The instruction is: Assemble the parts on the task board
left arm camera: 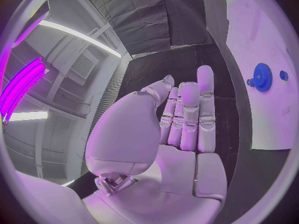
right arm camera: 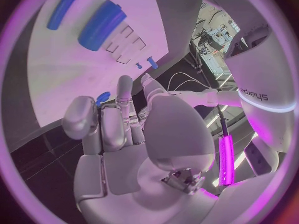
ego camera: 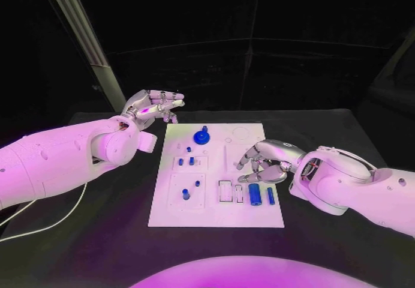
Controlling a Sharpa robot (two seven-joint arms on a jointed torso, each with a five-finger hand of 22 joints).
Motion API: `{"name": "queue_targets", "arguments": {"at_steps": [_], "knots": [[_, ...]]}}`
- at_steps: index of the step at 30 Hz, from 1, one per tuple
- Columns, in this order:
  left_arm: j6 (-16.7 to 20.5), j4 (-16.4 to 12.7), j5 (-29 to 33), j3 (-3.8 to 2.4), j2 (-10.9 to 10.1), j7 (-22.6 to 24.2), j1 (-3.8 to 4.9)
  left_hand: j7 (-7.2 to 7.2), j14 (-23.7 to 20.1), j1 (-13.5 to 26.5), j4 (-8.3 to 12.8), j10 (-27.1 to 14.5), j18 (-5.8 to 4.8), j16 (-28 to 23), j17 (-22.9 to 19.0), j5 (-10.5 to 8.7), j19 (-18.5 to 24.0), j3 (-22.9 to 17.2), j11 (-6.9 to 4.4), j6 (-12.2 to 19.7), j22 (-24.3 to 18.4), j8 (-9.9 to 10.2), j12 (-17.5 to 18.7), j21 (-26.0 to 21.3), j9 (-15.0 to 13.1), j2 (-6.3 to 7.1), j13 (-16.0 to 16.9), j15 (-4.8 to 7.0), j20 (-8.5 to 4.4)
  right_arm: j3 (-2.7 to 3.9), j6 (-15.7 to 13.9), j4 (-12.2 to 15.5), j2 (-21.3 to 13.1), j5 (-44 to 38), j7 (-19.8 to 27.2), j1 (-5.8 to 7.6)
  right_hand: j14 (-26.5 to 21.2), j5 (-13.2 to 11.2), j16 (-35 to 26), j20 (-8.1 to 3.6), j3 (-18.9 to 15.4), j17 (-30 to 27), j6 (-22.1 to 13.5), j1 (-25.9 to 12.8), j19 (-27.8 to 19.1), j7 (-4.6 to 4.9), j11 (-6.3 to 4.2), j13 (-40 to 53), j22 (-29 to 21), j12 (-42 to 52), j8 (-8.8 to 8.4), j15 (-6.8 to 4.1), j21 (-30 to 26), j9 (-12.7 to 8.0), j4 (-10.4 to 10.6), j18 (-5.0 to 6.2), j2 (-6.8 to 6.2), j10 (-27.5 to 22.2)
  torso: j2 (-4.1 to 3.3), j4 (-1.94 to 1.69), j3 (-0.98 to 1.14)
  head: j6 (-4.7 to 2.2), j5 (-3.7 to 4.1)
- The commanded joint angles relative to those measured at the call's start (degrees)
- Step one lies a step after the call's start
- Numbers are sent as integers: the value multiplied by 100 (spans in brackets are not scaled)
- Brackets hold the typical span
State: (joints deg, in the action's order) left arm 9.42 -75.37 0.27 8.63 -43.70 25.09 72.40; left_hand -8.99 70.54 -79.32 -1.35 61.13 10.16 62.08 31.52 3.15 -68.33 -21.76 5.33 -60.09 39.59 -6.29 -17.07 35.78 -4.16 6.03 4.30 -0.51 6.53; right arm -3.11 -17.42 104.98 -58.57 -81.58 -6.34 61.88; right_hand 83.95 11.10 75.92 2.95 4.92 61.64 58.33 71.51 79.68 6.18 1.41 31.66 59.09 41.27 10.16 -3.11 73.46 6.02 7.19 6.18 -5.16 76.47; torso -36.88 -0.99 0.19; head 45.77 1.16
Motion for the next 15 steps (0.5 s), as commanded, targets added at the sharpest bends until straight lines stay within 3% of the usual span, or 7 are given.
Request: {"name": "queue_targets", "arguments": {"at_steps": [1,6,11,15], "knots": [[-63,-23,20,-1,9,17,9,-10,-51,-14,5,7,35,-30,-6,20,12,-23,0,-37,-6,-40,-20,-20,0,-38,-9,-8,-19,3,-36,68,-150,456,-824,9,249,146,170,-4,-192,288,11,-75,83,-20,-38,1018,226,879,60,-12,136,15,145,-95,34,143,43,87,-4,-6,36],[-80,-27,21,12,12,5,8,-13,-57,-10,12,0,34,-34,-16,18,12,-21,2,-34,-9,-41,-21,-26,1,-20,-12,-9,-19,-4,345,34,-289,378,-1352,-13,344,123,611,-50,-643,1080,168,-291,241,-111,-98,3202,745,2739,303,-58,450,179,634,-177,169,533,66,128,-9,13,58],[-85,-29,21,20,2,1,7,-16,-58,-6,14,-4,34,-34,-16,18,13,-20,4,-29,-11,-39,-22,-28,3,-12,-13,-10,-18,-8,579,37,-301,170,-1708,-66,351,-5,718,-54,-962,1271,71,-282,239,-94,-94,3706,818,3112,384,-62,502,323,912,-190,214,530,72,127,-4,40,46],[-92,-34,21,25,-1,-1,7,-16,-58,-6,14,-4,34,-34,-16,18,13,-20,4,-29,-11,-39,-22,-28,3,-12,-13,-10,-18,-10,704,24,-255,63,-1851,-82,363,-73,772,-51,-1119,1380,0,-377,255,-82,-78,3829,883,3189,391,-42,540,373,943,-197,235,530,63,110,-9,32,57]]}}
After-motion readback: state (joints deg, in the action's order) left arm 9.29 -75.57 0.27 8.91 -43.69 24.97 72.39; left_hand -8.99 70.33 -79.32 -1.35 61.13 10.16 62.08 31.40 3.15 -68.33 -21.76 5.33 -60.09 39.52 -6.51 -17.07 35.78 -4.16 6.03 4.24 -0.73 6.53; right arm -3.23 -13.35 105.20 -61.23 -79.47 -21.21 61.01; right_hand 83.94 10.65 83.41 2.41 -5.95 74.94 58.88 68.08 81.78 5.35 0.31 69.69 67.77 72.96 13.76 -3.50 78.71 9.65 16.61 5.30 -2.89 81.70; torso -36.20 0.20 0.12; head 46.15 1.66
